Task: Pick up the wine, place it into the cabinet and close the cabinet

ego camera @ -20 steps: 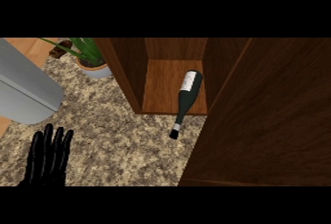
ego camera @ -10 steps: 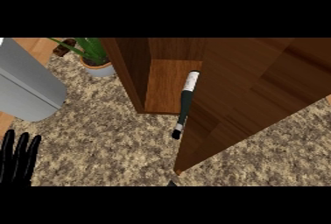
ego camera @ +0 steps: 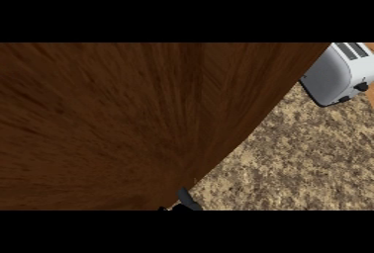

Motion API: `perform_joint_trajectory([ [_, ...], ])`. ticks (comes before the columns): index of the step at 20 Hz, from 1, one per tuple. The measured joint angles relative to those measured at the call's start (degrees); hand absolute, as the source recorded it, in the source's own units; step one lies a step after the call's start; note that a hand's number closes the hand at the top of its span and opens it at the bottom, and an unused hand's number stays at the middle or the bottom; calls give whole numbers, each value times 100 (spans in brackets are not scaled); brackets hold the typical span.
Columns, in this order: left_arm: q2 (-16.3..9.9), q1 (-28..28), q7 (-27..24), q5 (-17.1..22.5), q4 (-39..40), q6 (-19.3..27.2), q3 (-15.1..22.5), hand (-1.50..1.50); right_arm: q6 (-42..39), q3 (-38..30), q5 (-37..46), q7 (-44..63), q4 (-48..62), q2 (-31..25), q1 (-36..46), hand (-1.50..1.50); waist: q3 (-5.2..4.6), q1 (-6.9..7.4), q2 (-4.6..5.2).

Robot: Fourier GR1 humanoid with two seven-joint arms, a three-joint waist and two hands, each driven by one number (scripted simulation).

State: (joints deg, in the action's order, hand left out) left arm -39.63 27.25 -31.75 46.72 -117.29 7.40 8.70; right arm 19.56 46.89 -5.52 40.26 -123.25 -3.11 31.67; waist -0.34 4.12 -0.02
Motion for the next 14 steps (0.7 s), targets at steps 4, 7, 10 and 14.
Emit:
perform_joint_trajectory([
  [4, -136, 49, 9, 215, 85, -326, -320, -150, 394, -349, -533, -5, 969, 190, 1193, 150, 3, 40, 14],
  [7, -182, 13, 61, 360, 138, -470, -487, -150, 564, -554, -952, -233, 1824, 249, 2051, 150, 8, 57, 31],
  [10, -264, 40, 129, 531, 170, -637, -717, -150, 536, -885, -1402, -528, 2702, 281, 2783, 150, 11, 81, 47],
  [14, -337, 48, 243, 708, 193, -788, -947, -150, 262, -1246, -2094, -945, 3832, 299, 3587, 150, 15, 94, 67],
])
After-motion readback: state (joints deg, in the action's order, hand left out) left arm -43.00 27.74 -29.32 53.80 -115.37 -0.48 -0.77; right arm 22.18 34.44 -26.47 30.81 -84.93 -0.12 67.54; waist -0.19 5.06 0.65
